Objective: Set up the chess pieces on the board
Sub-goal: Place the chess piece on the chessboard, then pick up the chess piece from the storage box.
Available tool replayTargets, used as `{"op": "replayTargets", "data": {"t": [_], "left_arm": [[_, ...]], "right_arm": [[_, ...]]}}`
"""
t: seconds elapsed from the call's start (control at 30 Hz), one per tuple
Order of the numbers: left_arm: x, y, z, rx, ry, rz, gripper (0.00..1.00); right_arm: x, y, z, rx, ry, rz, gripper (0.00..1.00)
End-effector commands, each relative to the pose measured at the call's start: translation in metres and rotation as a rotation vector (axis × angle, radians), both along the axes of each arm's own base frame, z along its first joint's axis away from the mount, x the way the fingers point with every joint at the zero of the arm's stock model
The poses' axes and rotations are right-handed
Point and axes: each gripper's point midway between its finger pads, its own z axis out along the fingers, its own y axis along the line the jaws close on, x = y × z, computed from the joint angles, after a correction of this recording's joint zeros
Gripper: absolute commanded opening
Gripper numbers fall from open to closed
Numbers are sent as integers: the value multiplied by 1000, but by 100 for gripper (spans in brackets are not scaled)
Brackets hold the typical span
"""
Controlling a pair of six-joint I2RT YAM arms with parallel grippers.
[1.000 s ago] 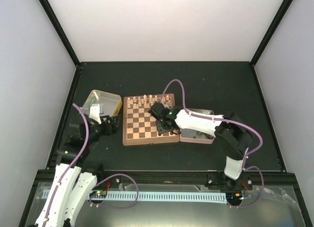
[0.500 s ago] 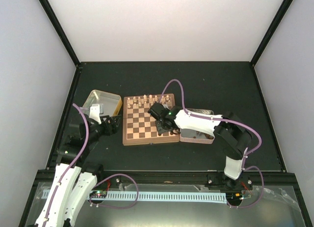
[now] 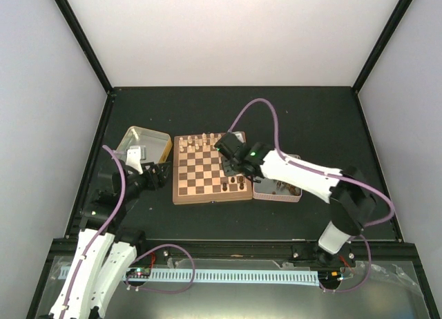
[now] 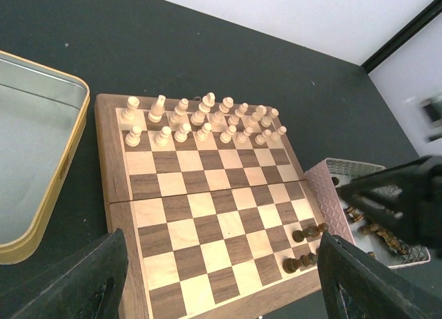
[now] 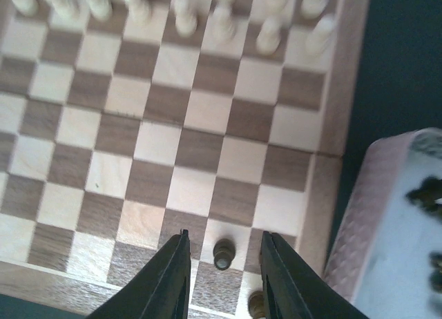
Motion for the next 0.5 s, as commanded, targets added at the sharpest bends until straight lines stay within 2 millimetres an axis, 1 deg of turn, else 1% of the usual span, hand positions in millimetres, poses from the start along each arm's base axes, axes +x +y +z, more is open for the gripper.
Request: {"op": "replayTargets", "data": {"t": [0.0,0.07,0.1,0.23,0.33,0.4,0.47], "left_arm": [[4,-2,5,3,-23,-12,77],[5,-4,6,-2,-26,-21,77],[6,-5,6,-5,-27,-25,77],[12,-9,9,-25,-29,-36,77],[18,-13,11,-46,-29,-43,77],[21,-14,11,-57,-26,-45,77],[24,-15,10,-62,-20,-46,77]], "right_arm": [[15,-48,26,6,-97,-133,31],[17,-74,23,9,-101,-187,31],[17,-92,14,-3,-87,-223,32],[14,-137,-6,-33,-43,-301,34],[10,-157,-21,-49,-5,-330,36],[9,-166,-30,-58,13,-345,37],[12,-169,-39,-64,24,-348,38]]}}
